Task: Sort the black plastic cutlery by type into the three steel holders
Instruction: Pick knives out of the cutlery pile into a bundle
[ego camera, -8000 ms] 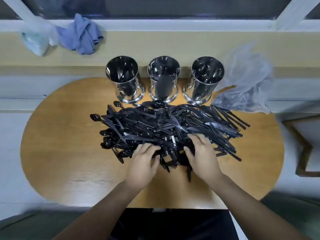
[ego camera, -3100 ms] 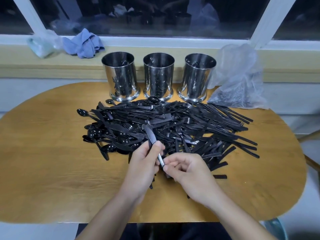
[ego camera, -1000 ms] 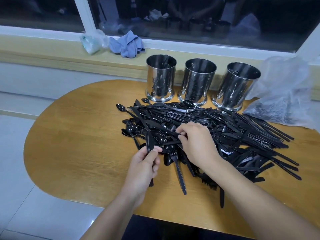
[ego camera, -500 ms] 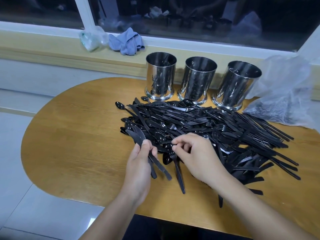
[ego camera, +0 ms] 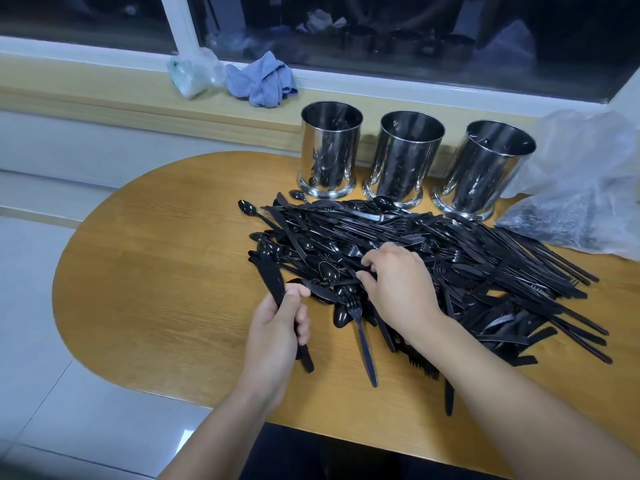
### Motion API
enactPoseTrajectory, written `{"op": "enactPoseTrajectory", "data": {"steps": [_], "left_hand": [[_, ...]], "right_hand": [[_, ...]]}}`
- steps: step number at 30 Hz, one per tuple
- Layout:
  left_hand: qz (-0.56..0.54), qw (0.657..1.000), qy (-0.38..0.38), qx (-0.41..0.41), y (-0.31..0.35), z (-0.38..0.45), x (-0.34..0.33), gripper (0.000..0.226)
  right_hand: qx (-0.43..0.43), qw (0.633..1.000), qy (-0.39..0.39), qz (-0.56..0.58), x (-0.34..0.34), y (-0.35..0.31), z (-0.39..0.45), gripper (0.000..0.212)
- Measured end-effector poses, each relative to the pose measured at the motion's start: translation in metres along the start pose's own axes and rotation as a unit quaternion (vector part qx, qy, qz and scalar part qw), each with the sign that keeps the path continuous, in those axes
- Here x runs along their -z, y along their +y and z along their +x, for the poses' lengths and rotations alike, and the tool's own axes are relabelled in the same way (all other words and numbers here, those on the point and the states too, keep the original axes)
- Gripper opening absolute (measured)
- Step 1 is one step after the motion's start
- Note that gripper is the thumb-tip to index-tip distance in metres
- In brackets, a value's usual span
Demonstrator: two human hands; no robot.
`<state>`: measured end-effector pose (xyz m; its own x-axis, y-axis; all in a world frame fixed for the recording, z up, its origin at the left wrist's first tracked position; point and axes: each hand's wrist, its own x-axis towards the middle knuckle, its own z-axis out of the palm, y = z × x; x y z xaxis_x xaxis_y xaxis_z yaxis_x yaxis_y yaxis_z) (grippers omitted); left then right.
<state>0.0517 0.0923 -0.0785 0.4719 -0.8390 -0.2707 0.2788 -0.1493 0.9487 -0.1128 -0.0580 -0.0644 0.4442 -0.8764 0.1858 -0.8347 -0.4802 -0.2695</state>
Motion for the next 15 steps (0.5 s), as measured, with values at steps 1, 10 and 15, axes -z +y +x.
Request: {"op": "enactPoseTrajectory", "data": {"steps": [1, 10, 15], "left_hand": [[0.003, 1.000, 0.002, 0.003, -0.001, -0.001, -0.001, 0.027], [-0.015, 1.000, 0.003, 0.017, 0.003, -0.003, -0.004, 0.038], [-0.058, 0.998, -0.034, 0.010, 0.007, -0.002, -0.011, 0.040]], "right_hand": [[-0.002, 1.000, -0.001, 0.007, 0.001, 0.000, 0.001, 0.015], [0.026, 0.999, 0.028, 0.038, 0.016, -0.001, -0.007, 0.013], [0.041, 0.986, -0.004, 0.161, 0.033, -0.026, -0.042, 0.010]]}}
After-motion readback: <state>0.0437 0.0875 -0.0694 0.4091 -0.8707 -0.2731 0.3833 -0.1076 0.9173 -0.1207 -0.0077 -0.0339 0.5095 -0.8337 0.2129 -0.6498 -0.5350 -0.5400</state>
